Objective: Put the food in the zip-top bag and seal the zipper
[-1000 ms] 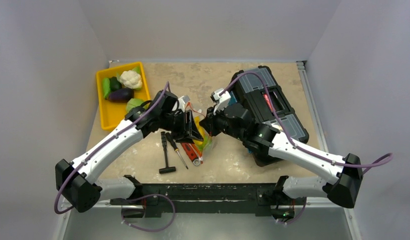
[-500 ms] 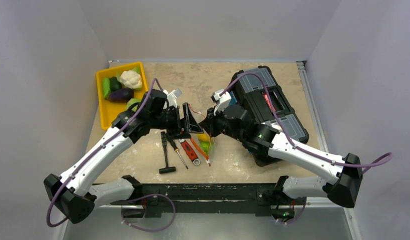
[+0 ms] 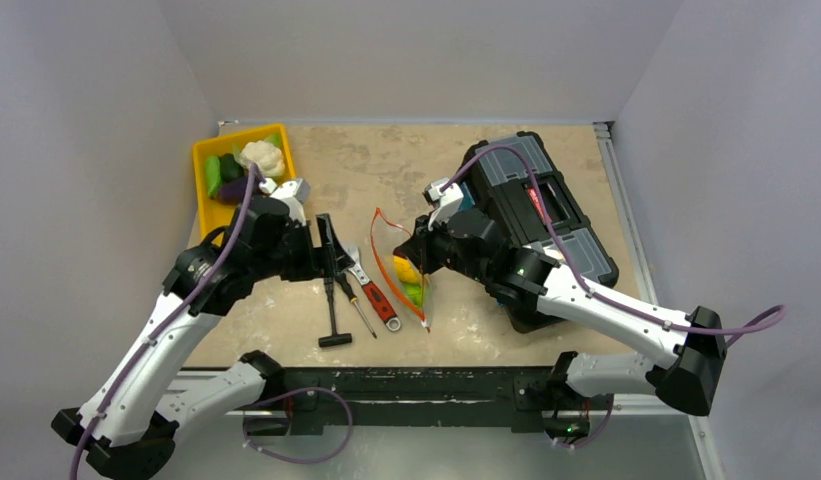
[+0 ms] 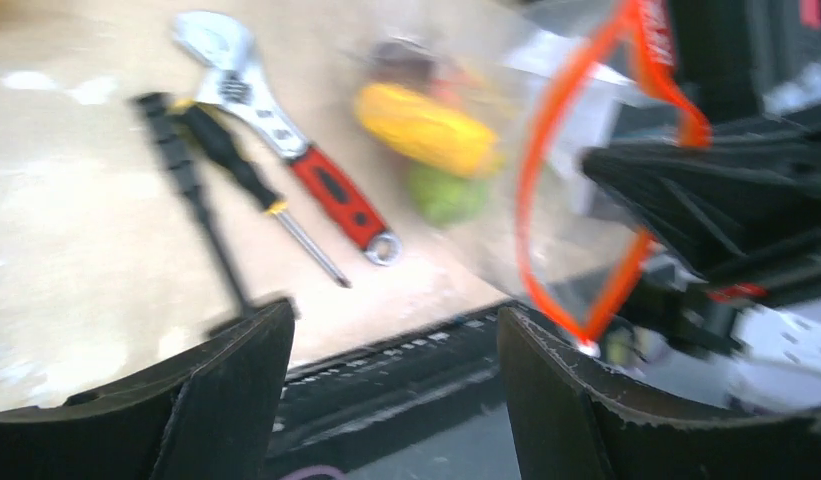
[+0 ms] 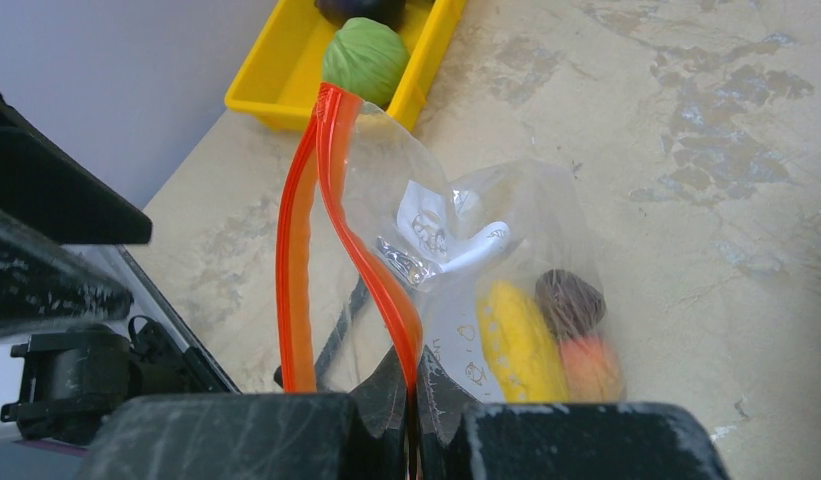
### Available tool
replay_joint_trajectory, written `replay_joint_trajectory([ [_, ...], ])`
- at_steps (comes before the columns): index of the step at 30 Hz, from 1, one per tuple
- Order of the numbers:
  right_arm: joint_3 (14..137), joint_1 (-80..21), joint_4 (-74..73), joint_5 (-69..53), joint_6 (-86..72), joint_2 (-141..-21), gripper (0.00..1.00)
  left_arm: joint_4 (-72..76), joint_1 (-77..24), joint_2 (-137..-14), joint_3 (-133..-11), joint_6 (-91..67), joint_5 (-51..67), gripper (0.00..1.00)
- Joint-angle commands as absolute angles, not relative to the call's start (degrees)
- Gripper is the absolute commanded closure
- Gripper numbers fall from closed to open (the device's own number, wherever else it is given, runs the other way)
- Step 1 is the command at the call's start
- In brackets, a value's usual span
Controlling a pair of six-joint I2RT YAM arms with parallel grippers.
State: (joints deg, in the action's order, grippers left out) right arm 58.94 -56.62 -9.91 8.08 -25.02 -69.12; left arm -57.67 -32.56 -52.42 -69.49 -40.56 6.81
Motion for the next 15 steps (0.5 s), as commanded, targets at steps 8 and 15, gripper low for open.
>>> replay_joint_trajectory([
  [8,60.18,-56.98,-9.27,9.67,-24.88,-70.2,1.0,-63.24,-31.96,-43.95,-64.91,-32.74,-36.36,0.14],
  [15,60.63,-56.92,-8.42,9.67,-23.28,-71.12,1.0,-45.29,-25.72,-45.99,-58.94,-25.29,-41.26,0.0],
])
